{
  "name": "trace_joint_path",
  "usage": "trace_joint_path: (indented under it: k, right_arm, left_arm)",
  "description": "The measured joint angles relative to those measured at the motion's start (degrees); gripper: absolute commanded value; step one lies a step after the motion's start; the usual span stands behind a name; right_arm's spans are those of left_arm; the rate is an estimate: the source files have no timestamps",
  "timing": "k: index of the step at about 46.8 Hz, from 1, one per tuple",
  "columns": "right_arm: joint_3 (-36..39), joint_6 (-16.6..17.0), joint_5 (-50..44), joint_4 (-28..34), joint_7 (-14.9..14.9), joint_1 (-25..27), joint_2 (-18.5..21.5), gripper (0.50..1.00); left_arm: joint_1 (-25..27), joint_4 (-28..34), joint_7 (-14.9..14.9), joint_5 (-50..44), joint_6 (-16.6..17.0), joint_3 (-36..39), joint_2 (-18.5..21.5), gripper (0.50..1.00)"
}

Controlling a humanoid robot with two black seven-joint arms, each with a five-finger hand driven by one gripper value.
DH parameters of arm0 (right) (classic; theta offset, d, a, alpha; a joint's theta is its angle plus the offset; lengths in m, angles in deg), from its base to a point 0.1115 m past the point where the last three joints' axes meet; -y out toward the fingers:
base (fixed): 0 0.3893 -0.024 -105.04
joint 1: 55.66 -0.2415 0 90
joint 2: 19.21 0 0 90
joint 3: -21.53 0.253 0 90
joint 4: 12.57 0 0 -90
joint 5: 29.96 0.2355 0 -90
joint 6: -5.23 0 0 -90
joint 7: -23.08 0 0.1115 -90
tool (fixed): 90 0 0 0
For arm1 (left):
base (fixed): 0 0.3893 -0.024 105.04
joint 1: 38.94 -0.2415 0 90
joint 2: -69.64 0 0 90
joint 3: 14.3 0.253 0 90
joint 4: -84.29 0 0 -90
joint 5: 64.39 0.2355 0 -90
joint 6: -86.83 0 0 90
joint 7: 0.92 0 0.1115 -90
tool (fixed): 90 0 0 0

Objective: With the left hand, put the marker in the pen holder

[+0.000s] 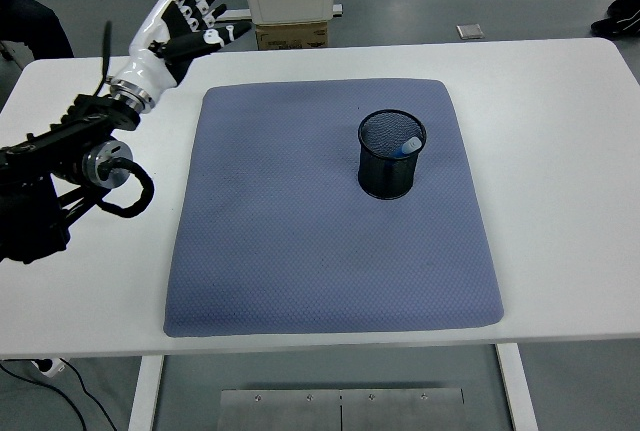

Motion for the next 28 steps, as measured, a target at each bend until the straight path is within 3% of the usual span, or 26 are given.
trace_joint_path:
  k: [6,14,23,28]
  right_arm:
    - [0.00,0.00,0.00,0.00,0.01,0.01,0.00,1.000]
    - [0.00,0.00,0.00,0.00,0.00,0.01,0.00,1.000]
    - [0.00,0.00,0.00,0.00,0.00,0.01,0.00,1.000]
    - [0.00,0.00,0.00,0.00,0.02,0.01,0.00,1.000]
  left_arm:
    - [-3.57,-0.67,0.04,0.27,2.42,-1.67,4.47,1.000]
    - [-4.91,-1.97,0.15,-0.15,2.80,-2.10,9.71,1.000]
    - [-5.67,-11.96,0.10,-0.87,2.90,-2.39,9.45,1.000]
    - [-7.71,-13.15,0.13,-2.94,2.69,-4.23,8.74,1.000]
